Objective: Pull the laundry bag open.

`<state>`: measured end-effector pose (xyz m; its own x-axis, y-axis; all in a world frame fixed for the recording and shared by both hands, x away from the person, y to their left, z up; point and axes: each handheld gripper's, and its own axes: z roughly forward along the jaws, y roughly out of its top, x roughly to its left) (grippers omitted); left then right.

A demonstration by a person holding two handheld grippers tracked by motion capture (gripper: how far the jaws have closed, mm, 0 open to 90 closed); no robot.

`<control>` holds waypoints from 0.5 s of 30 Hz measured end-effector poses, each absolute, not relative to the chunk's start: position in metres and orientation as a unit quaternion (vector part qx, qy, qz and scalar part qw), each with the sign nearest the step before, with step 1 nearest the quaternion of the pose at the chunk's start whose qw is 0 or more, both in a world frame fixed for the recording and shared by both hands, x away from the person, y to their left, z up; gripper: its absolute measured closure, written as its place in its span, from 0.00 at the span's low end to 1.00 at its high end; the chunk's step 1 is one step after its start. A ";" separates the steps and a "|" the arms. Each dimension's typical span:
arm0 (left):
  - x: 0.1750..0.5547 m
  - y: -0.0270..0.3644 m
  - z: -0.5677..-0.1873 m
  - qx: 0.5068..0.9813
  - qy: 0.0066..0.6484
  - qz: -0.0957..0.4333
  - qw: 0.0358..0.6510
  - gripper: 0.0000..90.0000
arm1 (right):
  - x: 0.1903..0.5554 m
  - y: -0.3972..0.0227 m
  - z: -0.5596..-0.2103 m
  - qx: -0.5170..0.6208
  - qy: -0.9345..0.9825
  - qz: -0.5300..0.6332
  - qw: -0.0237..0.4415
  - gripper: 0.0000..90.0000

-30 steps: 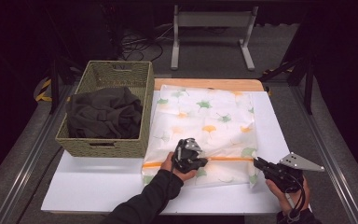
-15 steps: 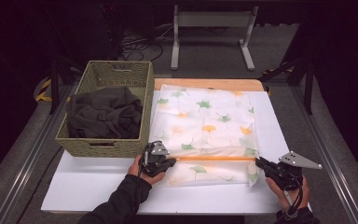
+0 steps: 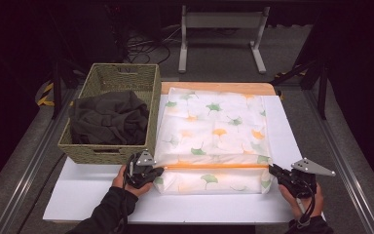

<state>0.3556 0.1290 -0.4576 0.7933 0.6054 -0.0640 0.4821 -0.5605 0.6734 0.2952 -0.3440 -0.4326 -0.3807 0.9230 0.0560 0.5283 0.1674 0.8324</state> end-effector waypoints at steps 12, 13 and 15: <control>0.354 0.158 -0.457 0.875 0.323 0.103 0.345 1.00 | 0.299 -0.344 -0.435 0.511 0.723 0.396 0.244 0.94; 0.354 0.158 -0.457 0.875 0.323 0.103 0.345 1.00 | 0.299 -0.344 -0.435 0.511 0.723 0.396 0.244 0.94; 0.353 0.162 -0.457 0.874 0.324 0.104 0.347 1.00 | 0.299 -0.344 -0.436 0.510 0.723 0.396 0.244 0.94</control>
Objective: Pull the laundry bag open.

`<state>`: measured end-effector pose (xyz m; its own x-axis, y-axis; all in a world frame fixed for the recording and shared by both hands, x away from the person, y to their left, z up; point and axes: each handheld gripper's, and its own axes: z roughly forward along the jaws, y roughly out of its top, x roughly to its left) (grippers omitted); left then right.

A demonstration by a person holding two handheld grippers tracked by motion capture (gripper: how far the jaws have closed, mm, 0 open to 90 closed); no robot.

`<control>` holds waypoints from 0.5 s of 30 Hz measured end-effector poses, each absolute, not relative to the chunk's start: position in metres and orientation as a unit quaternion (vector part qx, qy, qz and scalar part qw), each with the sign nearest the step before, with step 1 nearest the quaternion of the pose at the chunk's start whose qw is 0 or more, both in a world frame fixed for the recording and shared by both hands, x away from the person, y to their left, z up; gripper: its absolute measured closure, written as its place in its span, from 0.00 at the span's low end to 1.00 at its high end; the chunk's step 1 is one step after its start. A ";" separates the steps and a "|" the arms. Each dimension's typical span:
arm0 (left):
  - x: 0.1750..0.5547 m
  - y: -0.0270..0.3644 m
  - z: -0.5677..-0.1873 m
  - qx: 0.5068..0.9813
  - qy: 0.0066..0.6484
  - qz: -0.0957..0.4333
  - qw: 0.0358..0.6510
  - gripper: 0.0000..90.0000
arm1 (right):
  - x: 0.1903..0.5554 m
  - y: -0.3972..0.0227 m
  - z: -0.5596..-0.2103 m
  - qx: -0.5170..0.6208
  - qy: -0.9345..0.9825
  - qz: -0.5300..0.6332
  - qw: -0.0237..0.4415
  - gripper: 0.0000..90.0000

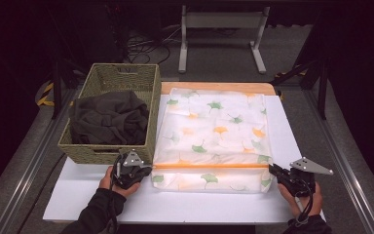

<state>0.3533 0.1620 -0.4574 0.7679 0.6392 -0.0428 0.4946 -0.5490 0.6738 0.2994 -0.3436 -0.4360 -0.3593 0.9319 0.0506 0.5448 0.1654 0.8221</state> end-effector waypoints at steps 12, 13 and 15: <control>0.358 0.153 -0.463 0.862 0.333 0.135 0.358 1.00 | 0.311 -0.345 -0.439 0.518 0.722 0.385 0.249 0.94; 0.358 0.153 -0.463 0.862 0.333 0.135 0.358 1.00 | 0.311 -0.345 -0.439 0.518 0.722 0.385 0.249 0.94; 0.358 0.151 -0.464 0.860 0.334 0.137 0.361 1.00 | 0.318 -0.347 -0.441 0.522 0.720 0.381 0.251 0.94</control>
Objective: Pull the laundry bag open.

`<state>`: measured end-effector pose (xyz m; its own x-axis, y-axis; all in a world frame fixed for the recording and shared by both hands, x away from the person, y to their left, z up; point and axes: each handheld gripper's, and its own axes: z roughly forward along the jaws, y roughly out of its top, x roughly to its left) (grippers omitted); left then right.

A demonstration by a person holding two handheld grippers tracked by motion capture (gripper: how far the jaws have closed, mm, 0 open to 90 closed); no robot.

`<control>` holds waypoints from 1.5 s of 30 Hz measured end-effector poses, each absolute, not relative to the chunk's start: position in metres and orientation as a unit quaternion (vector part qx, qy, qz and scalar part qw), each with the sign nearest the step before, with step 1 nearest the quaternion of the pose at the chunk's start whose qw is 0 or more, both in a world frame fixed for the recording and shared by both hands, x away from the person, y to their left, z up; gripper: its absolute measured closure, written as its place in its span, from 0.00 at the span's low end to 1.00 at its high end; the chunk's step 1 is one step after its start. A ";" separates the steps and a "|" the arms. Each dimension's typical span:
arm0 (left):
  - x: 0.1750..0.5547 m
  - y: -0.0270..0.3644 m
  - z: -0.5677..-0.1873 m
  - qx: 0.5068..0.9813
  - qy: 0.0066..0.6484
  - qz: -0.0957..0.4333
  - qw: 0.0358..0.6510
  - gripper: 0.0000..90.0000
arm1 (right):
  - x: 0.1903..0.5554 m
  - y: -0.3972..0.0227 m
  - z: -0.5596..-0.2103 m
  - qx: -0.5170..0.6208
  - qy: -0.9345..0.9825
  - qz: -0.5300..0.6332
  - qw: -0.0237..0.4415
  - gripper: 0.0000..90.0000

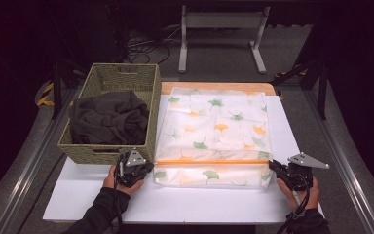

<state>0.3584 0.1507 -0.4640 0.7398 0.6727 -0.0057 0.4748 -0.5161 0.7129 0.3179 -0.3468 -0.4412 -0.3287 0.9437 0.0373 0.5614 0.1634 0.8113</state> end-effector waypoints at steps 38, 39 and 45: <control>0.310 0.257 -0.457 0.825 0.324 0.163 0.433 0.19 | 0.367 -0.210 -0.428 0.313 0.861 0.367 0.160 0.72; 0.309 0.260 -0.458 0.819 0.333 0.157 0.439 0.18 | 0.370 -0.208 -0.431 0.313 0.864 0.362 0.158 0.72; 0.308 0.269 -0.458 0.816 0.338 0.159 0.440 0.11 | 0.378 -0.207 -0.440 0.322 0.869 0.353 0.128 0.65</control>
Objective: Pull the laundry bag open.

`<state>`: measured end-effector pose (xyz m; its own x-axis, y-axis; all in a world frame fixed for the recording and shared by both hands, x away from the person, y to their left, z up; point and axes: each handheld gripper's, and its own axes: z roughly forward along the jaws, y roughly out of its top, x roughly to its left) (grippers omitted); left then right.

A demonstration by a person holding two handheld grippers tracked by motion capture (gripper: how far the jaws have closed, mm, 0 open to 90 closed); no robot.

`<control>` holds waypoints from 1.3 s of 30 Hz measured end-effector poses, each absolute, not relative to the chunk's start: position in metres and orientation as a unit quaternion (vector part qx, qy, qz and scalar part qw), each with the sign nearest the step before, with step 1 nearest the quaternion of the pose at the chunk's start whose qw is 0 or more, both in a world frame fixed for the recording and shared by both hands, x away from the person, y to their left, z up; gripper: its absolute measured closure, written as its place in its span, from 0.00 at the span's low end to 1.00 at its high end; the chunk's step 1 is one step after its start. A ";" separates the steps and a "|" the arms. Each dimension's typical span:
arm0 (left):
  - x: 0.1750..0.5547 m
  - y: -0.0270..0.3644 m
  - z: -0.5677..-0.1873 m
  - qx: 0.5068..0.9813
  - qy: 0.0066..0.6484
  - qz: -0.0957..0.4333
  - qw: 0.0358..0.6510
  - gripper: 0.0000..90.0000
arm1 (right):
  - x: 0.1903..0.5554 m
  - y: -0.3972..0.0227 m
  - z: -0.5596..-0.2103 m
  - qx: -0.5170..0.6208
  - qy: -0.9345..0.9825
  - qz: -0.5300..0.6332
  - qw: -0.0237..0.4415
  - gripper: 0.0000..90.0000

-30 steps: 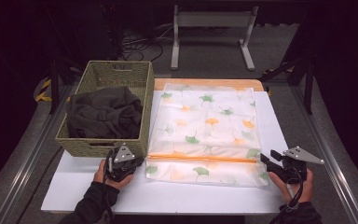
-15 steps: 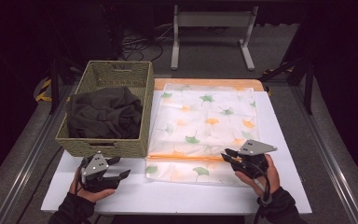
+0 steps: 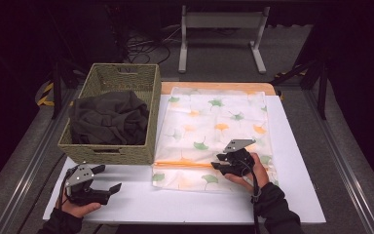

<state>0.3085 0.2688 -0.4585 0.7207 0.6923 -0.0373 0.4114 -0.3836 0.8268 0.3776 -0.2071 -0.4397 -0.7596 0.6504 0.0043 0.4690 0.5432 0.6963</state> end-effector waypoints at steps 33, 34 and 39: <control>0.305 0.271 -0.444 0.827 0.314 0.166 0.435 0.10 | 0.389 -0.209 -0.451 0.355 0.857 0.339 0.157 0.96; 0.304 0.273 -0.441 0.827 0.313 0.164 0.437 0.10 | 0.387 -0.211 -0.446 0.353 0.851 0.347 0.176 0.98; 0.306 0.286 -0.409 0.810 0.310 0.189 0.461 0.09 | 0.382 -0.214 -0.435 0.351 0.838 0.370 0.195 0.98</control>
